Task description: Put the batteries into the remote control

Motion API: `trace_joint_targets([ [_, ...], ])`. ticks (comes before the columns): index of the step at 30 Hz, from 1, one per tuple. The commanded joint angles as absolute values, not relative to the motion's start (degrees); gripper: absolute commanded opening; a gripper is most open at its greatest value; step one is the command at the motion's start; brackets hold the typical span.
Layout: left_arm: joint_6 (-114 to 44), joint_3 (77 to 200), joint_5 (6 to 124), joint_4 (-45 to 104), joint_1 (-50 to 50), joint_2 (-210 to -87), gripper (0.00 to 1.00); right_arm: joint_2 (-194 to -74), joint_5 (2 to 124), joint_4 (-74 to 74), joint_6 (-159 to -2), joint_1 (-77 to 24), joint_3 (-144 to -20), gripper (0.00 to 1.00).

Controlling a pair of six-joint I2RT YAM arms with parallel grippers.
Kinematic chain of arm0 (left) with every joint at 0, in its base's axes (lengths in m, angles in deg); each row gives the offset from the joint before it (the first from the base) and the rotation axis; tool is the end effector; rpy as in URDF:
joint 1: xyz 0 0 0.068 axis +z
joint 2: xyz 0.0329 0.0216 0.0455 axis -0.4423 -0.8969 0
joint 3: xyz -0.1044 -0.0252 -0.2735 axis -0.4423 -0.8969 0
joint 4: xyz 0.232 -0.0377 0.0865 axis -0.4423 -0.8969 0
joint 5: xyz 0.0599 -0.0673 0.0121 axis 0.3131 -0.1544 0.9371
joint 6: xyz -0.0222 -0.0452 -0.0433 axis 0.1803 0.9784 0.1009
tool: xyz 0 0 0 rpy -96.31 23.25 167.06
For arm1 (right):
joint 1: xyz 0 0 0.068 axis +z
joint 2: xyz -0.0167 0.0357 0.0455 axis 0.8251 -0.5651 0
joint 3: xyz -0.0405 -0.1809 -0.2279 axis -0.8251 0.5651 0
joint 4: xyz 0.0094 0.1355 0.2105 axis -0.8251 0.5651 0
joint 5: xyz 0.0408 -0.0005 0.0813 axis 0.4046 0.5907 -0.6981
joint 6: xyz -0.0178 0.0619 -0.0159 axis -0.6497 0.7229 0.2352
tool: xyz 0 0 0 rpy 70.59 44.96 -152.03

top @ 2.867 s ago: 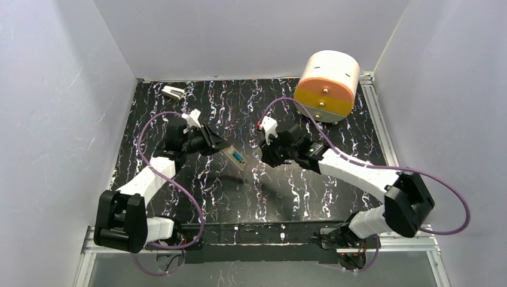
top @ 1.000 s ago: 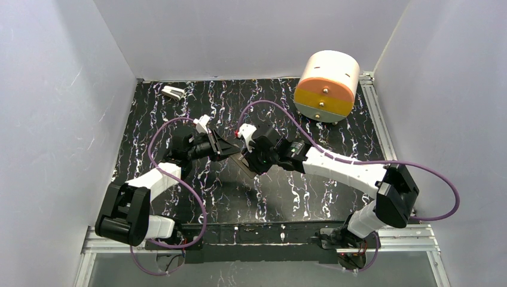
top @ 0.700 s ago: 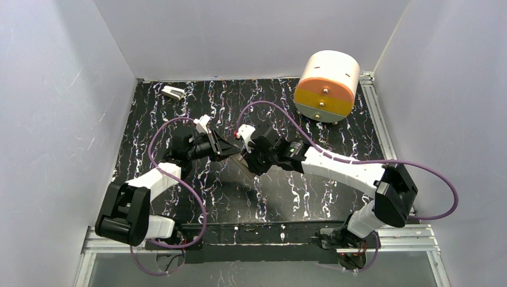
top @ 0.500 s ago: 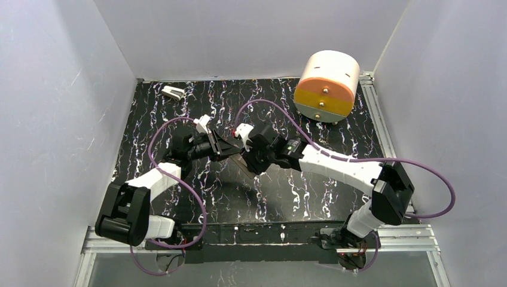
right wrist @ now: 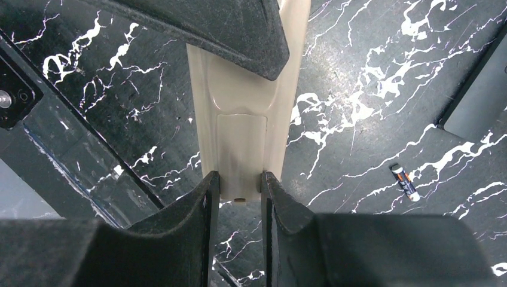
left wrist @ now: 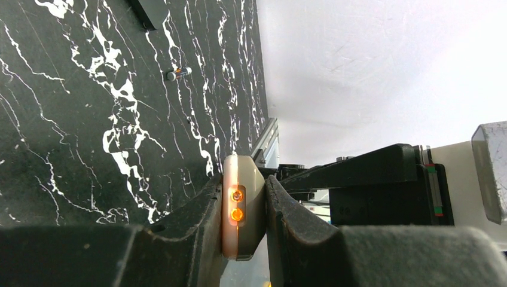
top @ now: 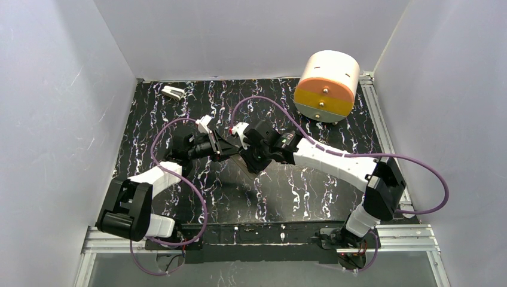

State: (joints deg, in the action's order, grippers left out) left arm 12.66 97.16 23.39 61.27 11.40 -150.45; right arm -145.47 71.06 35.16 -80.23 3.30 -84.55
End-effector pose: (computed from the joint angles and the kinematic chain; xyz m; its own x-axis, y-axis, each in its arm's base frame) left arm 0.2468 -0.1069 0.2403 -0.8702 -0.3456 -0.3512 0.2679 0.2663 -0.9259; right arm 0.1832 0.3033 0.3014 -0.5022 -0.5888 -0.6333 -0.7980 0.5977 0.0771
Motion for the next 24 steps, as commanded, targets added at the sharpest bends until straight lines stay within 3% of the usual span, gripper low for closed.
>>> trace_joint_targets([
  [1, 17.1, 98.9, 17.6, 65.5, 10.9, -149.9, 0.0, -146.3, 69.7, 35.6, -79.5, 3.8, -87.9, 0.35],
  [16, 17.7, 102.5, 16.0, 65.5, 10.9, -153.5, 0.0, -145.2, 70.3, 35.4, -78.8, 3.8, -87.4, 0.44],
  [24, 17.3, 103.0, 16.1, 65.5, 10.9, -154.2, 0.0, -143.3, 72.7, 35.0, -77.8, 3.8, -86.8, 0.57],
])
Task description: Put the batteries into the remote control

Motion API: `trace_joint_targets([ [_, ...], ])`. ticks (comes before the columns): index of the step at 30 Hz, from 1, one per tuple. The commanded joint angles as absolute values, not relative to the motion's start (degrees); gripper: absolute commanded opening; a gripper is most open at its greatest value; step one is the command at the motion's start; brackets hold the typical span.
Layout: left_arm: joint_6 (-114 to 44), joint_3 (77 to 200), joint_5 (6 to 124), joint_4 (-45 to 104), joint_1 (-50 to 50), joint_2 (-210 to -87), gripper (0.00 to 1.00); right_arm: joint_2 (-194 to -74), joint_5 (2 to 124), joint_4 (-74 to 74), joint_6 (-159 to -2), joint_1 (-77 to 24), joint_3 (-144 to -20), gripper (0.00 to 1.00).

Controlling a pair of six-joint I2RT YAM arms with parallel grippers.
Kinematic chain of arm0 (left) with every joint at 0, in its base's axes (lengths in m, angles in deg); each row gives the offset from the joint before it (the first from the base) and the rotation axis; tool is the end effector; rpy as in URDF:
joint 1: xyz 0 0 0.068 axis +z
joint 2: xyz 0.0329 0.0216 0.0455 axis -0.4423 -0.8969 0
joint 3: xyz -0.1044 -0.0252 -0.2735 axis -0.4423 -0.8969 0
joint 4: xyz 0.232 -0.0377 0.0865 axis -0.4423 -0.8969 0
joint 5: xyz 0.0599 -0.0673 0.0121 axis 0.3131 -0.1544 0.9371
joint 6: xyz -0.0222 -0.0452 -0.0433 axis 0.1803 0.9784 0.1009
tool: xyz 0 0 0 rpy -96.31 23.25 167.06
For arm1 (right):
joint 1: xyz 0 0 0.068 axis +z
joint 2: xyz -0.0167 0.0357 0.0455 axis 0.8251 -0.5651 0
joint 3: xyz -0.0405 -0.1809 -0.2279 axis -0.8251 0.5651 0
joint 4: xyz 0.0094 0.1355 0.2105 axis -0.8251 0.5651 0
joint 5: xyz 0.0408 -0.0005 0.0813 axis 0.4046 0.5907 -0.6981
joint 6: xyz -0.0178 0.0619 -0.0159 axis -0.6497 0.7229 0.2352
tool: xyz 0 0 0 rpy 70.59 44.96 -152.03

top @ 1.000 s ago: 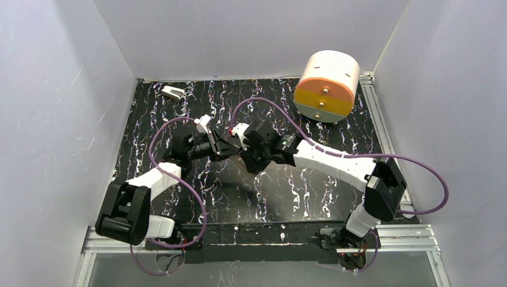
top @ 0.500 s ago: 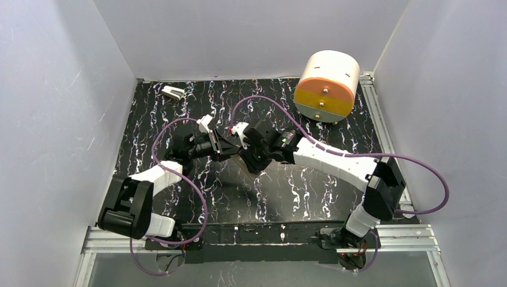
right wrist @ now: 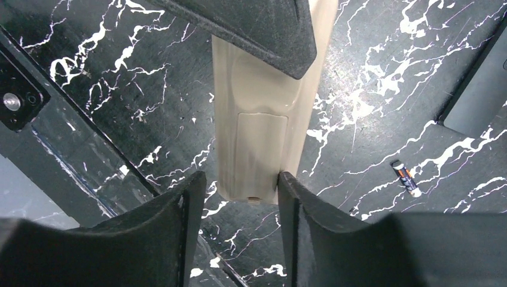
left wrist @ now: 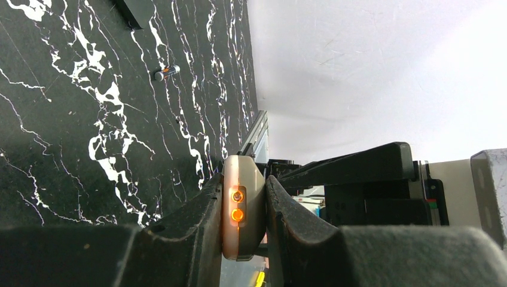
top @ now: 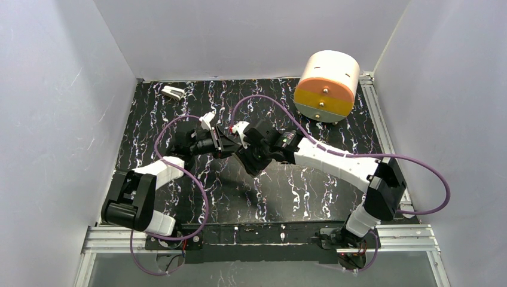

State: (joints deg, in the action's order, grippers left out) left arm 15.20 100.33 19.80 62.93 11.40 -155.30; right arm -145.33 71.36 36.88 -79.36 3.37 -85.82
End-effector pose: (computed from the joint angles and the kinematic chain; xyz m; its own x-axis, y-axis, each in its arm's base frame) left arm 0.2630 -0.1134 0.2392 -0.9027 -0.3064 -0.3021 0.2400 0.2242 -0.9445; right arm 0.1824 0.3023 0.3069 -0.5150 -0.5828 -0.6285 -0.7891 0.6088 0.0821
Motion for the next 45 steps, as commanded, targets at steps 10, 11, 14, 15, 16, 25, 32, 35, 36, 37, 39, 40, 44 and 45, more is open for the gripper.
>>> trace_joint_targets([
  [10, 17.3, 103.3, 16.3, 65.5, 10.9, -154.3, 0.0, -139.7, 74.2, 29.0, -74.6, 3.4, -83.7, 0.75],
  [11, 17.3, 103.5, 16.3, 65.5, 10.9, -154.4, 0.0, -138.9, 74.3, 27.8, -74.1, 3.3, -83.1, 0.78],
  [14, 17.5, 103.7, 16.5, 65.5, 11.0, -154.5, 0.0, -136.5, 74.3, 23.6, -71.9, 2.7, -80.6, 0.82],
  [15, 17.5, 103.7, 16.5, 65.5, 11.0, -154.5, 0.0, -135.7, 74.4, 22.2, -71.1, 2.4, -80.0, 0.83],
  [16, 17.6, 103.9, 16.6, 65.5, 11.0, -154.6, 0.0, -134.9, 74.6, 20.8, -70.2, 2.2, -78.9, 0.84],
  [25, 21.4, 106.1, 19.3, 65.7, 11.0, -154.3, 0.0, -119.3, 90.6, 0.8, -51.6, -0.3, -63.0, 0.87],
  [32, 27.7, 110.2, 19.8, 66.8, 11.0, -153.8, 0.0, -108.8, 91.8, -9.2, -33.4, -5.7, -49.4, 0.99],
  [35, 30.9, 111.8, 19.4, 67.8, 11.0, -154.3, 0.0, -107.0, 87.5, -17.0, -28.9, -7.5, -44.8, 0.99],
  [36, 31.9, 112.2, 19.3, 68.4, 11.0, -154.4, 0.0, -107.1, 86.2, -18.3, -27.9, -7.8, -44.2, 0.99],
  [37, 33.1, 112.5, 19.3, 68.9, 11.0, -154.4, 0.0, -107.4, 85.0, -19.4, -26.8, -7.9, -44.0, 0.99],
  [39, 35.2, 113.3, 19.2, 70.4, 11.0, -154.7, 0.0, -108.0, 83.0, -21.3, -25.0, -8.1, -43.7, 0.99],
  [40, 36.3, 113.6, 19.1, 71.0, 11.0, -154.8, 0.0, -108.3, 82.3, -22.7, -24.0, -8.1, -43.3, 0.99],
  [44, 39.4, 114.6, 19.0, 73.2, 11.0, -155.3, 0.0, -108.5, 80.1, -30.6, -19.5, -8.2, -40.6, 0.99],
  [45, 40.2, 114.7, 18.9, 73.8, 11.0, -155.4, 0.0, -108.9, 79.5, -32.1, -18.9, -8.3, -40.3, 0.99],
])
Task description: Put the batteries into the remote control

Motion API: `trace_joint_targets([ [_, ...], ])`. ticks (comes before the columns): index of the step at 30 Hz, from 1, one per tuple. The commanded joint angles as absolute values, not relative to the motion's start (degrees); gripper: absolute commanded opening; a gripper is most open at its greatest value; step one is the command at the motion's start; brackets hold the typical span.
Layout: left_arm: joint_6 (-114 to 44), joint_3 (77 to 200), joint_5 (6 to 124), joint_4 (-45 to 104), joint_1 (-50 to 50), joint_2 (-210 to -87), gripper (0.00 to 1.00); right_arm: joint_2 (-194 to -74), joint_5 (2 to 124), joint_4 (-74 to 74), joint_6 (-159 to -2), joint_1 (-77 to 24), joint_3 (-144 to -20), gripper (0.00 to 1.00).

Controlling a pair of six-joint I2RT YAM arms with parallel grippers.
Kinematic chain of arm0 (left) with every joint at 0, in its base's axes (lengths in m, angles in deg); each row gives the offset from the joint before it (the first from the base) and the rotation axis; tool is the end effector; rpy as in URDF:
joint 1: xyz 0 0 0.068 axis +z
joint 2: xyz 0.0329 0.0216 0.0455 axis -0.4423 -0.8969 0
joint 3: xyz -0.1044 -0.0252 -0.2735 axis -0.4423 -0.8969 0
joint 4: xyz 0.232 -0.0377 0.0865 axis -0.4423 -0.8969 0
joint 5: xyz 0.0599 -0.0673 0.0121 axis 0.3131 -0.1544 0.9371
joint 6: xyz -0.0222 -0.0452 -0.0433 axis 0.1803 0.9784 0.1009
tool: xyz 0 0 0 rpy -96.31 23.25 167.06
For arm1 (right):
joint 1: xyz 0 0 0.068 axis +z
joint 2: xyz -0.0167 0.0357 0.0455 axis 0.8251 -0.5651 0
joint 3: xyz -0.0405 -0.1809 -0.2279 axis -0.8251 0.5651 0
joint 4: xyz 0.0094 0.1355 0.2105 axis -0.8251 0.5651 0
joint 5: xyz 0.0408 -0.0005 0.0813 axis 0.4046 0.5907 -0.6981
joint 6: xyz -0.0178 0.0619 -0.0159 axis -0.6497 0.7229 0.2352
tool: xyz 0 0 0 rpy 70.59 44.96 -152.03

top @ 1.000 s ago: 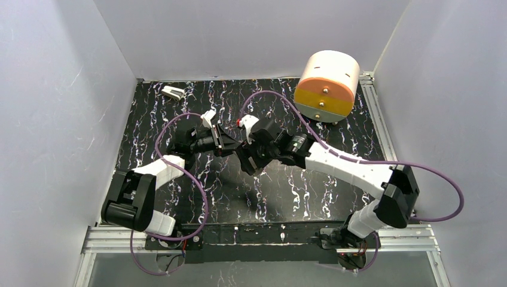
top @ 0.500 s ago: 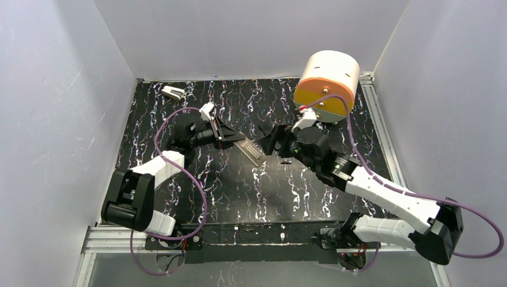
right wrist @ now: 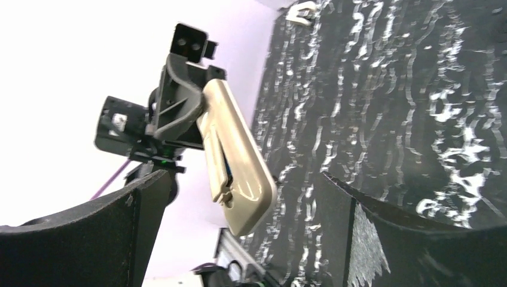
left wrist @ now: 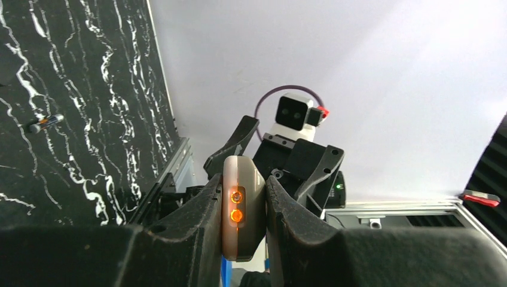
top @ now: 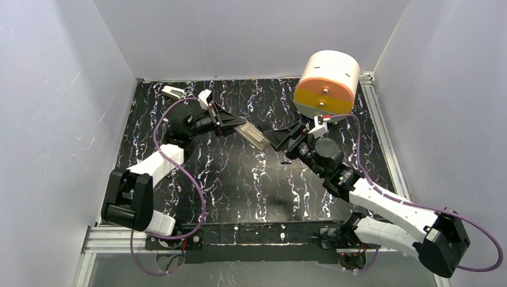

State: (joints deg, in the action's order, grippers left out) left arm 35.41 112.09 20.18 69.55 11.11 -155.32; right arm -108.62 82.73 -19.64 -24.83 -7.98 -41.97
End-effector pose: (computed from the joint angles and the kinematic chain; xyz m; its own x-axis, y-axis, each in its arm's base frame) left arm 0.2871 -0.1211 0.3163 -0.9029 -0.3735 -0.2127 0.2203 0.0228 -0.9752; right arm 0.1591 0.1582 0.3226 -0.5253 0.7134 -0.4638 -0.2550 0.3881 0.8857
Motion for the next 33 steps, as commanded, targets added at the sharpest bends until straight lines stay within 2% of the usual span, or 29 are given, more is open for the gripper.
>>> trace_joint_targets([
  [1, 41.0, 114.8, 18.8, 74.7, 11.0, -155.6, 0.0, -109.2, 78.8, -32.7, -18.1, -8.3, -40.3, 0.99],
  [7, 46.7, 114.6, 18.9, 80.9, 11.0, -156.8, 0.0, -111.0, 76.5, -35.2, -15.3, -8.3, -39.7, 0.97],
  [15, 47.1, 114.3, 18.7, 82.0, 11.0, -156.2, 0.0, -112.4, 76.1, -37.3, -13.4, -8.5, -39.3, 0.8],
  [33, 45.3, 113.0, 17.7, 82.1, 11.0, -155.3, 0.0, -117.1, 72.3, -39.3, -11.0, -9.6, -40.5, 0.53],
])
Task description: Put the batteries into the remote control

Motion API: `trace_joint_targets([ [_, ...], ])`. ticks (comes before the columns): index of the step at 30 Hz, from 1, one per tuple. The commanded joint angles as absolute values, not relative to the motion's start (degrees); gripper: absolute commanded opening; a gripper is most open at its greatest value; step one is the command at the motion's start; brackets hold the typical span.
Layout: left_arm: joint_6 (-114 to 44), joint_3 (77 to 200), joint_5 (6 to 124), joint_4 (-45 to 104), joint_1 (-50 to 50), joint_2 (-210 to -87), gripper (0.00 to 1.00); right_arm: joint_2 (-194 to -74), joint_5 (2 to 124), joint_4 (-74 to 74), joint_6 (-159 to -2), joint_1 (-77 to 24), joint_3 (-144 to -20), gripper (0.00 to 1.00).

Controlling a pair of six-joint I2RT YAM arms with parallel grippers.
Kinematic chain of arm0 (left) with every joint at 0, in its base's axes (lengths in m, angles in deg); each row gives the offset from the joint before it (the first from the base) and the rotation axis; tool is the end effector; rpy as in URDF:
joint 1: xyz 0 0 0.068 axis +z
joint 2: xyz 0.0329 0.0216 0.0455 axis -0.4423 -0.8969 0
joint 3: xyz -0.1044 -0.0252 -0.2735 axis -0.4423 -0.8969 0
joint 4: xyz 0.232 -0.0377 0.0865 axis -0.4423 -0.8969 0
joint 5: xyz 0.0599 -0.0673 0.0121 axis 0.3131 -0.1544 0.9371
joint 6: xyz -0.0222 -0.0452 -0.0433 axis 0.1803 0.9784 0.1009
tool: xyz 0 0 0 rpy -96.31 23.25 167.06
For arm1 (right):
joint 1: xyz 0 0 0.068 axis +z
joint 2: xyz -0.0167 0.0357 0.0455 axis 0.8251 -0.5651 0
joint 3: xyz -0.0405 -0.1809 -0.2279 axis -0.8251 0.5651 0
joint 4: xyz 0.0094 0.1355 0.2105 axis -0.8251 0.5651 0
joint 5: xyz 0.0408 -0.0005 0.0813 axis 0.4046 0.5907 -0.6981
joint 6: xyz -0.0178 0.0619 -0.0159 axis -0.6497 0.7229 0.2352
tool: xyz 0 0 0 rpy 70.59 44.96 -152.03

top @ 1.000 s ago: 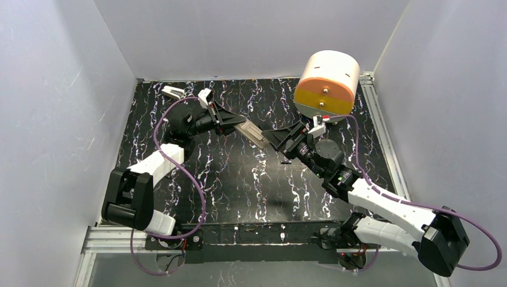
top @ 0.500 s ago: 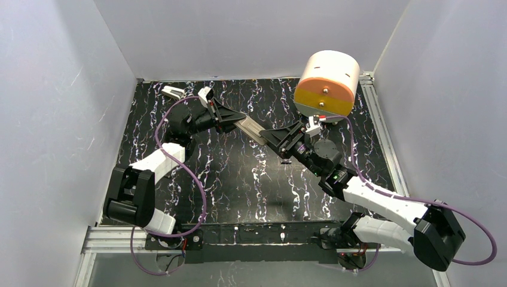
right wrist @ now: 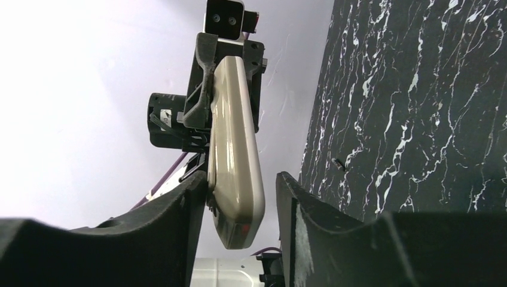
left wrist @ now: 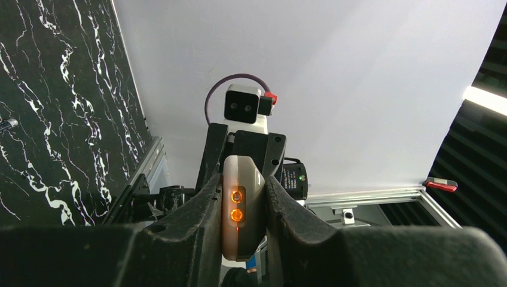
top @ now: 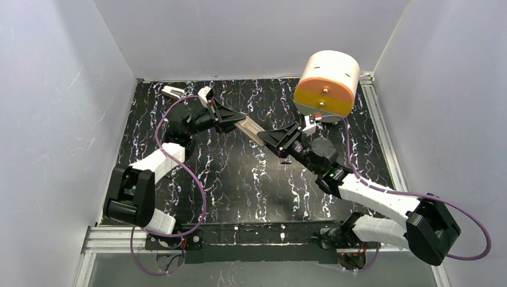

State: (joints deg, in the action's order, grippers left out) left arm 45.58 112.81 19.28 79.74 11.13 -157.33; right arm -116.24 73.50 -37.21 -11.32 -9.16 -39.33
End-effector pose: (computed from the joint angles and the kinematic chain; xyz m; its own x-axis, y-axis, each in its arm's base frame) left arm 0.2912 -0.1226 0.3285 -0.9181 -0.3615 -0.1626 0.2053 -0.0829 -0.9752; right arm 0.1734 0.1788 0.3156 -0.6543 0.7192 -0.2336 -0.2361 0.0992 0.9667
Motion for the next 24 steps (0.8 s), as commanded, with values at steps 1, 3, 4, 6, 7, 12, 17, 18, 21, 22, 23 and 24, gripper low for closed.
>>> trace_joint_targets([
  [1, 45.1, 113.0, 17.6, 82.1, 11.0, -155.3, 0.0, -117.3, 72.2, -39.1, -10.9, -9.7, -40.5, 0.51],
  [3, 45.0, 113.0, 17.7, 82.2, 11.0, -155.2, 0.0, -117.5, 72.1, -38.8, -10.7, -9.6, -40.5, 0.47],
  [4, 44.9, 113.0, 17.7, 82.2, 11.0, -155.2, 0.0, -117.6, 72.1, -38.6, -10.7, -9.7, -40.5, 0.45],
  [6, 44.9, 113.0, 17.7, 82.3, 11.0, -155.1, 0.0, -117.7, 72.0, -38.3, -10.9, -9.8, -40.5, 0.42],
  [7, 44.8, 113.0, 17.8, 82.4, 11.0, -155.0, 0.0, -117.8, 71.9, -38.3, -11.0, -9.7, -40.5, 0.41],
  [12, 43.5, 113.1, 17.5, 82.4, 11.0, -155.0, 0.0, -116.8, 71.8, -37.6, -13.2, -10.1, -40.6, 0.57],
  [17, 39.0, 112.7, 16.6, 82.4, 11.0, -154.5, 0.0, -112.8, 69.4, -35.1, -21.2, -12.3, -41.7, 0.84],
  [18, 37.9, 112.6, 16.2, 82.4, 11.0, -154.4, 0.0, -112.3, 66.5, -34.4, -22.9, -13.4, -42.4, 0.85],
  [21, 35.0, 112.7, 14.1, 82.4, 11.0, -154.0, 0.0, -113.6, 54.6, -33.3, -28.2, -17.2, -45.7, 0.86],
  [22, 34.1, 112.8, 13.5, 82.4, 11.0, -153.7, 0.0, -114.5, 50.7, -32.3, -30.1, -17.9, -47.1, 0.86],
  [23, 33.2, 112.9, 12.8, 82.4, 11.0, -153.5, 0.0, -115.5, 47.4, -30.5, -32.2, -18.4, -48.6, 0.86],
  [24, 32.5, 113.1, 12.0, 82.4, 11.0, -153.2, 0.0, -116.7, 44.3, -28.2, -34.6, -18.6, -50.1, 0.86],
])
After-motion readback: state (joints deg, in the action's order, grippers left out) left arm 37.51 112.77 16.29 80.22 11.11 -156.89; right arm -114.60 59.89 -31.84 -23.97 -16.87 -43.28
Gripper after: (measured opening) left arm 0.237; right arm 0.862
